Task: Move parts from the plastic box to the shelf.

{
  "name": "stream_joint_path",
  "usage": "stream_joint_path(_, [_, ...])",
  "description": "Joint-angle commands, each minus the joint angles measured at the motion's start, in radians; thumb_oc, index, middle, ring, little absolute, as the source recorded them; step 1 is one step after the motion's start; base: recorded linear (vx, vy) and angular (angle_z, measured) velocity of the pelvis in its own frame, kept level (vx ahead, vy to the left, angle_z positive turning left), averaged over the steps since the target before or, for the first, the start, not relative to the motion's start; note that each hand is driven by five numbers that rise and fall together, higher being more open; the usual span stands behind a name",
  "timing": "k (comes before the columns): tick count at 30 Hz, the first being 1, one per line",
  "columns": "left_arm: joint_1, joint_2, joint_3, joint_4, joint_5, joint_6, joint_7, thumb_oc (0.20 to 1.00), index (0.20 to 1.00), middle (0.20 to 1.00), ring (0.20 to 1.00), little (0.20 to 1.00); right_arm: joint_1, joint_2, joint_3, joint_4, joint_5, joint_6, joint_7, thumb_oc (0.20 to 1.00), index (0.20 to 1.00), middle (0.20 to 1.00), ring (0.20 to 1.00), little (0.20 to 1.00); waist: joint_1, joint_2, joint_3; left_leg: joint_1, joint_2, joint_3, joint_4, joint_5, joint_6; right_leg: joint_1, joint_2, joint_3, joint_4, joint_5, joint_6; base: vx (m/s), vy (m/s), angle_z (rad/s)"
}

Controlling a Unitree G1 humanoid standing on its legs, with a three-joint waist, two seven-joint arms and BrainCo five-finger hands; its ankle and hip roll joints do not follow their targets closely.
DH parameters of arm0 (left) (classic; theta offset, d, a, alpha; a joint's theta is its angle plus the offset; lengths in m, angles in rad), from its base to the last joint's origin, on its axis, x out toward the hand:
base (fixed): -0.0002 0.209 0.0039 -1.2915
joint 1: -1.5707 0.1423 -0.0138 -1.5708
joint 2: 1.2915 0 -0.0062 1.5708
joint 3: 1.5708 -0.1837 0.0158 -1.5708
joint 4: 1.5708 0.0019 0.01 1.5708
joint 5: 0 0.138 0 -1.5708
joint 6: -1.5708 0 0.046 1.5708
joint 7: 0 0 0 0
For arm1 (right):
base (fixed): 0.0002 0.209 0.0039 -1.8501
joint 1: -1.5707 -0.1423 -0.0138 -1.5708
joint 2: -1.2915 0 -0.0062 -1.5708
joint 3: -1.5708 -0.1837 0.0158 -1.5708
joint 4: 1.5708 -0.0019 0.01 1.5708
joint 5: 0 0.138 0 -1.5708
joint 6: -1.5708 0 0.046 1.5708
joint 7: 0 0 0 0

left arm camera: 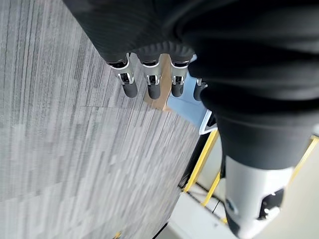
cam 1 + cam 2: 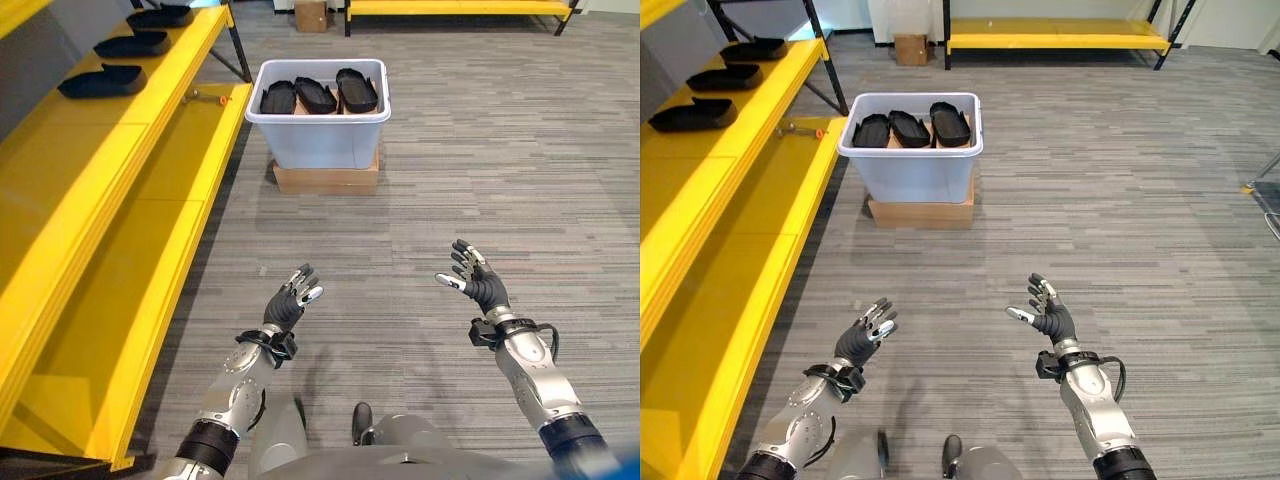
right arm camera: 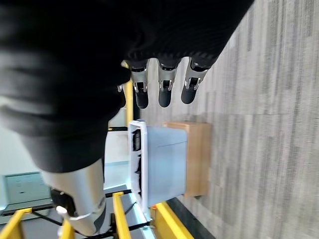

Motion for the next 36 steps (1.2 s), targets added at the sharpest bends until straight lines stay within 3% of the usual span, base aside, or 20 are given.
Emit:
stream_joint_path(1, [-0.013, 0.021, 0.035, -0.042, -0.032, -0.074, 0.019, 1.0, 1.0, 1.0, 1.0, 1.0, 0.006, -0.066, -0.005, -0.099, -0.012, -0.04, 0.039, 1.0, 1.0, 1.0, 1.0, 1.0, -0.01, 0.061, -0.002, 0.276, -0.051, 0.069, -0.533, 0.082, -0.031, 0.011, -0.031, 0.009, -0.038, 0.11, 0.126, 0.45, 0.217, -0.61])
stream_joint_path(3, [0.005, 0.022, 0.054, -0.037, -0.037, -0.077, 0.02, 1.0, 1.0, 1.0, 1.0, 1.0, 0.015, -0.073, -0.004, -0.115, 0.004, -0.023, 0.05, 1.0, 1.0, 1.0, 1.0, 1.0, 0.006, 0.088, -0.008, 0.276, -0.046, 0.06, -0.812, 0.158, -0.054, 0.047, -0.015, 0.016, -0.044, 0.094, 0.143, 0.47, 0.243, -0.43])
stream_joint_path(5, [0.015, 0.023, 0.065, -0.031, -0.034, -0.085, 0.012, 1.0, 1.0, 1.0, 1.0, 1.0, 0.022, -0.073, -0.002, -0.12, 0.005, -0.022, 0.057, 1.0, 1.0, 1.0, 1.0, 1.0, 0.017, 0.097, -0.013, 0.266, -0.029, 0.05, -0.897, 0.2, -0.068, 0.067, -0.01, 0.024, -0.036, 0.078, 0.146, 0.39, 0.189, -0.31])
stream_joint_path(6, [0.031, 0.017, 0.084, -0.009, -0.026, -0.098, 0.001, 1.0, 1.0, 1.0, 1.0, 1.0, 0.036, -0.071, 0.006, -0.12, -0.002, -0.031, 0.078, 1.0, 1.0, 1.0, 1.0, 1.0, 0.034, 0.105, -0.019, 0.221, -0.001, 0.04, -0.973, 0.216, -0.081, 0.11, -0.012, 0.035, -0.013, 0.037, 0.152, 0.43, 0.219, -0.38])
stream_joint_path(9, [0.04, 0.015, 0.11, 0.029, -0.046, -0.126, 0.002, 1.0, 1.0, 1.0, 1.0, 1.0, 0.027, -0.069, 0.028, -0.114, -0.006, -0.031, 0.103, 1.0, 1.0, 1.0, 1.0, 1.0, 0.042, 0.109, -0.022, 0.225, -0.008, 0.059, -0.962, 0.203, -0.074, 0.157, -0.03, 0.036, 0.029, -0.031, 0.167, 0.48, 0.265, -0.35])
stream_joint_path(13, [0.02, 0.032, 0.114, 0.046, 0.014, -0.131, -0.011, 1.0, 1.0, 1.0, 1.0, 1.0, 0.011, -0.054, 0.045, -0.106, 0.003, -0.026, 0.093, 1.0, 1.0, 1.0, 1.0, 1.0, 0.055, 0.104, -0.03, 0.235, -0.027, 0.059, -0.824, 0.154, -0.046, 0.181, -0.059, 0.013, 0.097, -0.082, 0.173, 0.36, 0.241, -0.22])
stream_joint_path(16, [0.004, 0.041, 0.111, 0.047, 0.034, -0.114, 0.061, 1.0, 1.0, 1.0, 1.0, 1.0, 0.009, -0.043, 0.046, -0.117, 0.013, -0.028, 0.075, 1.0, 1.0, 1.0, 1.0, 1.0, 0.058, 0.087, -0.043, 0.27, -0.077, 0.061, -0.795, 0.097, -0.004, 0.181, -0.087, -0.007, 0.132, -0.033, 0.199, 0.29, 0.276, -0.25])
stream_joint_path(20, [-0.023, 0.044, 0.121, 0.06, 0.09, -0.124, 0.206, 1.0, 1.0, 1.0, 1.0, 1.0, -0.006, -0.001, 0.05, -0.126, 0.019, -0.025, 0.033, 1.0, 1.0, 1.0, 1.0, 1.0, 0.082, 0.048, -0.074, 0.344, -0.163, 0.061, -0.827, 0.034, 0.07, 0.116, -0.134, -0.023, 0.398, 0.219, 0.313, 0.29, 0.3, 0.4])
stream_joint_path(22, [-0.029, 0.041, 0.131, 0.062, 0.116, -0.127, 0.253, 1.0, 1.0, 1.0, 1.0, 1.0, -0.007, 0.013, 0.054, -0.119, 0.013, -0.027, 0.023, 1.0, 1.0, 1.0, 1.0, 1.0, 0.092, 0.054, -0.077, 0.365, -0.173, 0.05, -0.836, 0.019, 0.086, 0.078, -0.164, -0.046, 0.525, 0.27, 0.323, 0.21, 0.232, 0.53])
stream_joint_path(24, [-0.026, 0.039, 0.138, 0.064, 0.144, -0.139, 0.269, 1.0, 1.0, 1.0, 1.0, 1.0, -0.002, 0.035, 0.064, -0.111, -0.001, -0.038, 0.004, 1.0, 1.0, 1.0, 1.0, 1.0, 0.103, 0.062, -0.07, 0.404, -0.191, 0.026, -0.836, -0.017, 0.102, 0.009, -0.258, -0.062, 0.709, 0.321, 0.336, 0.2, 0.229, -0.03])
stream_joint_path(25, [-0.017, 0.039, 0.144, 0.047, 0.157, -0.142, 0.294, 1.0, 1.0, 1.0, 1.0, 1.0, -0.004, 0.042, 0.071, -0.102, 0.008, -0.044, -0.001, 1.0, 1.0, 1.0, 1.0, 1.0, 0.104, 0.084, -0.057, 0.426, -0.167, 0.025, -0.838, -0.015, 0.109, -0.035, -0.241, -0.073, 0.74, 0.311, 0.309, 0.2, 0.161, -0.22])
stream_joint_path(26, [-0.005, 0.04, 0.144, 0.034, 0.166, -0.141, 0.301, 1.0, 1.0, 1.0, 1.0, 1.0, -0.005, 0.045, 0.075, -0.098, 0.006, -0.052, -0.01, 1.0, 1.0, 1.0, 1.0, 1.0, 0.096, 0.092, -0.044, 0.456, -0.161, 0.01, -0.846, -0.022, 0.112, -0.1, -0.208, -0.069, 0.752, 0.303, 0.304, 0.17, 0.086, -0.15])
stream_joint_path(29, [0.017, 0.042, 0.142, 0.01, 0.143, -0.141, 0.307, 1.0, 1.0, 1.0, 1.0, 1.0, -0.008, 0.036, 0.072, -0.106, 0.024, -0.058, -0.018, 1.0, 1.0, 1.0, 1.0, 1.0, 0.064, 0.101, -0.006, 0.547, -0.157, -0.032, -0.891, -0.028, 0.098, -0.23, -0.147, -0.114, 0.624, 0.209, 0.269, 0.19, -0.005, 0.35])
stream_joint_path(30, [0.024, 0.045, 0.145, -0.002, 0.118, -0.126, 0.293, 1.0, 1.0, 1.0, 1.0, 1.0, -0.002, 0.015, 0.05, -0.123, 0.036, -0.051, -0.001, 1.0, 1.0, 1.0, 1.0, 1.0, 0.034, 0.075, 0.013, 0.605, -0.172, -0.058, -0.914, -0.051, 0.079, -0.255, -0.112, -0.136, 0.296, 0.236, 0.271, 0.26, -0.067, 0.76])
stream_joint_path(33, [0.046, 0.036, 0.134, -0.004, 0.118, -0.137, 0.272, 1.0, 1.0, 1.0, 1.0, 1.0, 0.02, -0.001, 0.028, -0.139, 0.037, -0.04, 0.013, 1.0, 1.0, 1.0, 1.0, 1.0, 0.007, 0.061, 0.02, 0.663, -0.19, -0.096, -0.947, -0.069, 0.063, -0.276, -0.085, -0.124, 0.123, 0.294, 0.282, 0.27, -0.004, 0.53])
stream_joint_path(36, [0.081, 0.023, 0.109, -0.003, 0.131, -0.157, 0.229, 1.0, 1.0, 1.0, 1.0, 1.0, 0.049, -0.003, 0.017, -0.133, 0.028, -0.04, 0.004, 1.0, 1.0, 1.0, 1.0, 1.0, 0.002, 0.048, 0.008, 0.711, -0.211, -0.134, -0.983, -0.089, 0.054, -0.282, -0.081, -0.153, 0.014, 0.355, 0.292, 0.34, 0.005, 0.33])
